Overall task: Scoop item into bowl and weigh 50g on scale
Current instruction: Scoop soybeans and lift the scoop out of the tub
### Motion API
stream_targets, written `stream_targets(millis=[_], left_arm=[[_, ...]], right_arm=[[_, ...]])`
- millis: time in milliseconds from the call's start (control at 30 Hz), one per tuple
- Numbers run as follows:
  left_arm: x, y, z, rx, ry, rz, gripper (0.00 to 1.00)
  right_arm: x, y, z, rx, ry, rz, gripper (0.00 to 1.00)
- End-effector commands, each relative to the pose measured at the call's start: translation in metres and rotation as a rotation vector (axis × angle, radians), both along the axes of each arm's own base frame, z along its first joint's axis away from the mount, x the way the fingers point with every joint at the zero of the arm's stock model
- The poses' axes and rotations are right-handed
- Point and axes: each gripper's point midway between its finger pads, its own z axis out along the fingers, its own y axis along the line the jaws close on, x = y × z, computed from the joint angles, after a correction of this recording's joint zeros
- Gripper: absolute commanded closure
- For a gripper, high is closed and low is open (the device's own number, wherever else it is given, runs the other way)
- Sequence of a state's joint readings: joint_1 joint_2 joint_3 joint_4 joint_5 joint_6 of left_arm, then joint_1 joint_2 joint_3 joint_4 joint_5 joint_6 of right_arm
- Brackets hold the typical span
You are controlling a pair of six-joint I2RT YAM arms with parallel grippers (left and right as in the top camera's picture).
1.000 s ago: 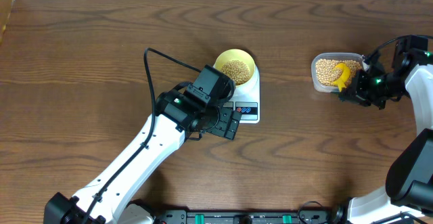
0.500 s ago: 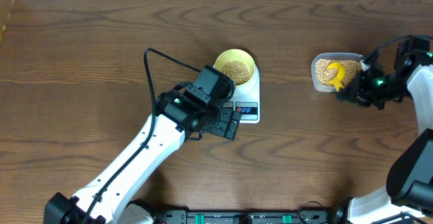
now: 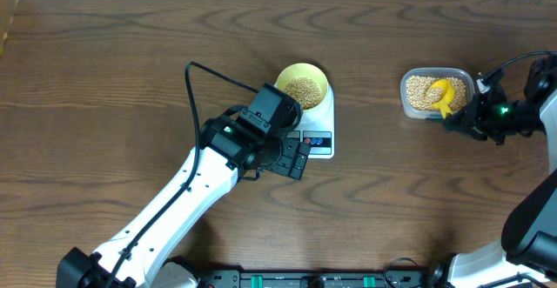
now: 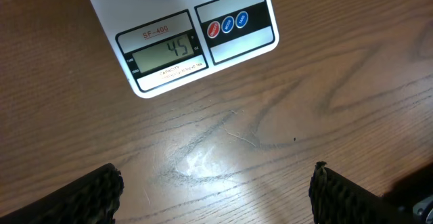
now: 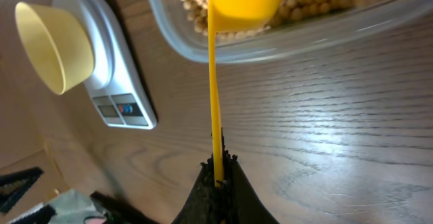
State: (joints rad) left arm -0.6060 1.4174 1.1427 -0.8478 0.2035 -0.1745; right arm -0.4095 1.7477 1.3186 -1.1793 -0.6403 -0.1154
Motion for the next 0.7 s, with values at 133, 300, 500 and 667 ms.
stream_targets(millis=[133, 300, 500, 667], left_arm=[[0.001, 0.001, 0.005, 0.005, -0.027, -0.016, 0.09], [0.001, 0.001, 0.005, 0.005, -0.027, -0.016, 0.09], [0.001, 0.001, 0.005, 0.005, -0.027, -0.016, 0.09], [0.001, 0.001, 0.005, 0.005, -0.027, -0.016, 0.09]], right_arm=[[0.000, 0.011, 0.009, 0.086, -0.052, 0.042, 0.99], [0.000, 0.010, 0.009, 0.091, -0.058, 0.040, 0.99], [0.000, 0.011, 0.018, 0.146, -0.088, 0.034, 0.99], [0.000, 0.011, 0.025, 0.163, -0.105, 0.043, 0.99]])
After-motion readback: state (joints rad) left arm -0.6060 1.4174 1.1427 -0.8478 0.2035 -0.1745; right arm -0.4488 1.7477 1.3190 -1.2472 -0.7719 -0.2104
